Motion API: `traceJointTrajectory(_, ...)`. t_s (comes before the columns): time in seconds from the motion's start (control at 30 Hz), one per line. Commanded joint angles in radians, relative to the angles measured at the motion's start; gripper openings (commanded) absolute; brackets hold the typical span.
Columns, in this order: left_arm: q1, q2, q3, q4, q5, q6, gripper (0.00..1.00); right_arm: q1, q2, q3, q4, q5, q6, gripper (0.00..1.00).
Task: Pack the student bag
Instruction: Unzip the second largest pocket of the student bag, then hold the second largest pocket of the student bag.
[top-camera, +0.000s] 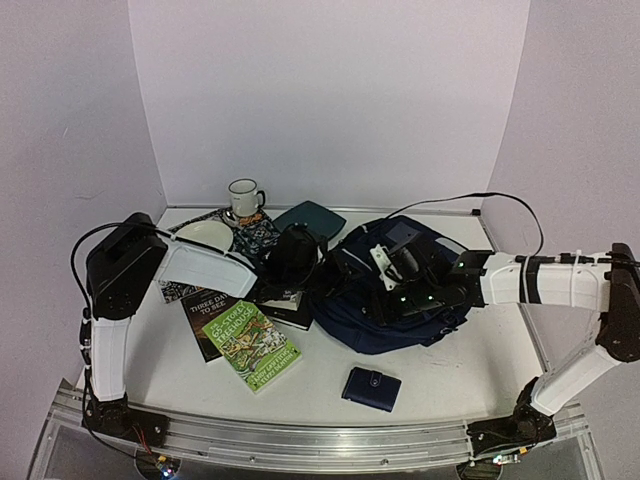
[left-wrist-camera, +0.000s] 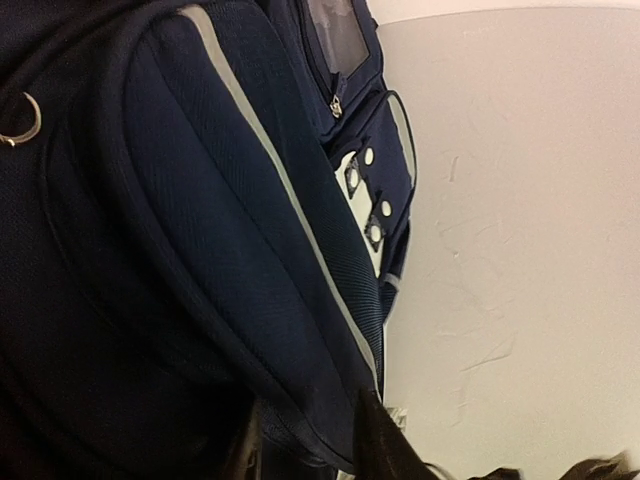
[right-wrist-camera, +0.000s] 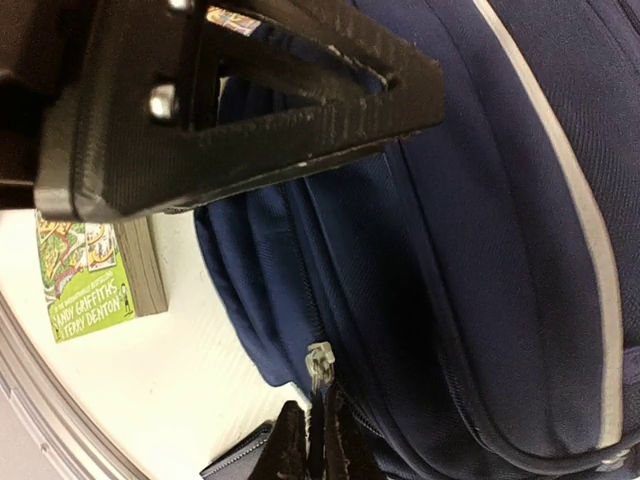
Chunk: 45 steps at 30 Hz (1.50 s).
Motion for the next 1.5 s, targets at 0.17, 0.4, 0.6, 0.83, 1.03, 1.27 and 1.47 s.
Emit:
traceJointTrajectory(0.17,-0.001,-0.188,-0.124,0.034,-0.074,0.238,0.50,0.010,-0.040,0.056,-0.089,0.007,-0.070,0.29)
traceJointTrajectory(0.4,-0.008,-0.292,-0.210,-0.032,-0.090,0.368,0.51,0.000,-0.080,0.089,-0.272,0.220,-0.260,0.48)
traceJointTrajectory(0.6,-0.033,-0.346,-0.229,-0.147,-0.147,0.432,0.51,-0.021,-0.048,0.100,-0.298,0.272,-0.373,0.59)
traceJointTrajectory(0.83,-0.044,-0.377,-0.243,-0.199,-0.180,0.446,0.51,-0.023,0.102,0.144,-0.283,0.291,-0.423,0.65)
traceJointTrajectory(1.03,-0.047,-0.381,-0.247,-0.218,-0.209,0.450,0.51,-0.023,0.186,0.159,-0.259,0.303,-0.443,0.69)
traceJointTrajectory(1.27,-0.068,-0.386,-0.238,-0.243,-0.240,0.481,0.51,-0.023,0.242,0.171,-0.238,0.469,-0.483,0.45)
traceJointTrajectory(1.47,-0.121,-0.363,-0.202,-0.282,-0.301,0.502,0.51,-0.023,0.168,0.194,-0.234,0.423,-0.477,0.09)
